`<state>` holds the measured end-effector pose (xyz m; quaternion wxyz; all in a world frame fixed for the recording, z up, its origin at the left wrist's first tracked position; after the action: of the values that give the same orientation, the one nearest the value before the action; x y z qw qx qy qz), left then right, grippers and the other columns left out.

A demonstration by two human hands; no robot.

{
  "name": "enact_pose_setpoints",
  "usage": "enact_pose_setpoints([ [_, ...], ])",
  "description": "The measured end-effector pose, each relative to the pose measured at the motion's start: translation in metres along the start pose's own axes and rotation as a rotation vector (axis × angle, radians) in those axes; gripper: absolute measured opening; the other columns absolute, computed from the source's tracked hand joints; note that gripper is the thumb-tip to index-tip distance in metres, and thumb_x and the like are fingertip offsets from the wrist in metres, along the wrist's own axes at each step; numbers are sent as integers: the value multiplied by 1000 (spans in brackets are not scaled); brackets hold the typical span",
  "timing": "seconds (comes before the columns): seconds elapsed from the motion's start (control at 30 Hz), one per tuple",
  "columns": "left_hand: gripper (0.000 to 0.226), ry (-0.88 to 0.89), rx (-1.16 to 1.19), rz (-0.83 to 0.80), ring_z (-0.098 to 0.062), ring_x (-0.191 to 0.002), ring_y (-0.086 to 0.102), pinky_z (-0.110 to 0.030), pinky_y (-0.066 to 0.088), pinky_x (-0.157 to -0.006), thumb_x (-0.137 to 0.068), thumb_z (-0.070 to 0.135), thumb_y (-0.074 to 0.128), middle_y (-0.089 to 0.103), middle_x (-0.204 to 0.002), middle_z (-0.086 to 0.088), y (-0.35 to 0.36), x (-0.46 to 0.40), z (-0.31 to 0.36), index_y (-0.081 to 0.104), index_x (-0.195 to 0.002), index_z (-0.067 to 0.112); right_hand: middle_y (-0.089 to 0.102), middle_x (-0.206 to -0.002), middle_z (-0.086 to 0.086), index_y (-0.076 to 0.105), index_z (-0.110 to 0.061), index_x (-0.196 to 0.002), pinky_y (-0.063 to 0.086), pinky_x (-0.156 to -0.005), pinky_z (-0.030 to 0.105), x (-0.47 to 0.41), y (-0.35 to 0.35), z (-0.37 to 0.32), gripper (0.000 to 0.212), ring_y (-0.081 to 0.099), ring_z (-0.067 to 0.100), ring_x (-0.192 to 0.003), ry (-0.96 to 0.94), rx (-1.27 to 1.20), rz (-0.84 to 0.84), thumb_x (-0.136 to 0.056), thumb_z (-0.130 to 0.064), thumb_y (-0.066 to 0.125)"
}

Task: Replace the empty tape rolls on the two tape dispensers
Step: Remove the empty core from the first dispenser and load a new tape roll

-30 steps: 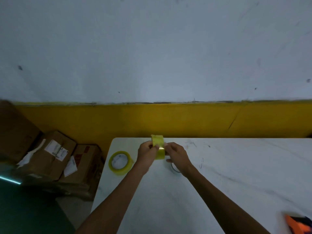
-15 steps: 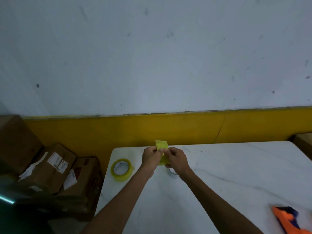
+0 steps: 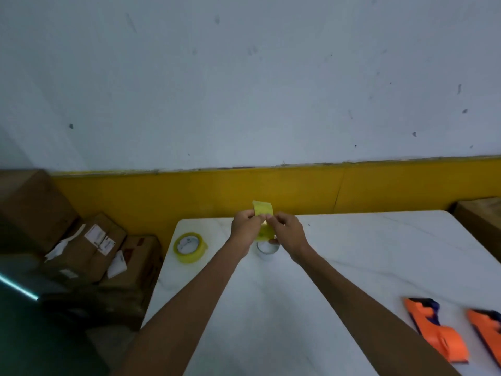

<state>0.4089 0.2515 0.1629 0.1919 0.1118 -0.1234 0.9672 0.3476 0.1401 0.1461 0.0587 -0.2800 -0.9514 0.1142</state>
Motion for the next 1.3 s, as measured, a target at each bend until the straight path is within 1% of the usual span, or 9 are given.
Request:
enact_pose_setpoints([
  [0.13,23,-32,4,44,-29,-104,63,-51,54,-94,-86,25,64,69,-108,-12,30,39,-9,70,-104,11,58,-78,12,66,1,-90,63,-64,40,30,-33,15,35,60,21,-75,23,-20,-31,-93,-32,55],
  [0.2,31,-41,19,59,-30,-105,63,-52,54,-93,-82,29,66,70,-108,-12,49,67,-16,70,-107,11,60,-83,13,67,2,-94,63,-64,37,53,-55,23,35,62,21,-79,21,-28,-58,-94,-31,56],
  [0.37,29,-55,68,73,-32,-102,65,-53,55,-92,-78,25,64,70,-105,-15,91,130,-32,70,-102,9,62,-82,10,68,1,-92,63,-67,41,109,-105,43,33,64,23,-80,65,-55,-85,-92,-30,59],
  [0.5,18,-66,116,78,-33,-103,65,-53,53,-94,-71,28,64,70,-106,-16,110,171,-39,69,-84,18,64,-84,6,70,-5,-92,63,-69,40,143,-129,46,29,65,22,-83,87,-46,-114,-91,-32,60],
  [0.6,9,-52,111,83,-36,-103,65,-55,53,-94,-73,24,65,70,-104,-19,118,193,-38,69,-79,18,64,-86,4,69,-10,-91,63,-69,40,162,-142,48,25,66,23,-87,90,-59,-114,-91,-33,60],
  [0.7,5,-36,103,79,-39,-105,64,-56,53,-95,-76,20,66,70,-101,-20,123,207,-37,66,-71,19,64,-86,5,70,-8,-94,63,-69,40,179,-151,50,27,67,25,-89,87,-81,-92,-92,-33,59],
  [1.03,5,-70,100,10,-39,-103,65,-54,53,-94,-74,20,66,67,-92,-15,148,246,-50,67,-73,15,64,-84,4,69,-11,-88,63,-71,40,228,-184,61,25,67,25,-89,127,-84,-32,-91,-34,60],
  [1.13,9,-79,109,-9,-42,-102,65,-56,54,-92,-70,21,67,66,-88,-15,166,253,-51,67,-72,13,63,-82,3,69,-12,-87,63,-72,42,238,-201,67,24,65,23,-86,138,-78,-18,-91,-33,59],
  [1.3,8,-105,109,-44,-42,-103,65,-55,54,-92,-74,18,69,64,-86,-15,214,264,-50,65,-71,11,62,-83,3,69,-10,-89,63,-72,42,241,-246,87,26,64,24,-87,145,-71,5,-92,-33,58],
])
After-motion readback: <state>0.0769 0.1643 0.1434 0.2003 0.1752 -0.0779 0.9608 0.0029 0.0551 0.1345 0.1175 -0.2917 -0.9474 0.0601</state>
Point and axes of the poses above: each hand's wrist, its own x-axis away from the middle knuckle, its own y-axis out of the palm, z = x × y, the point moved 5 cm from there along -x, towards the middle knuckle
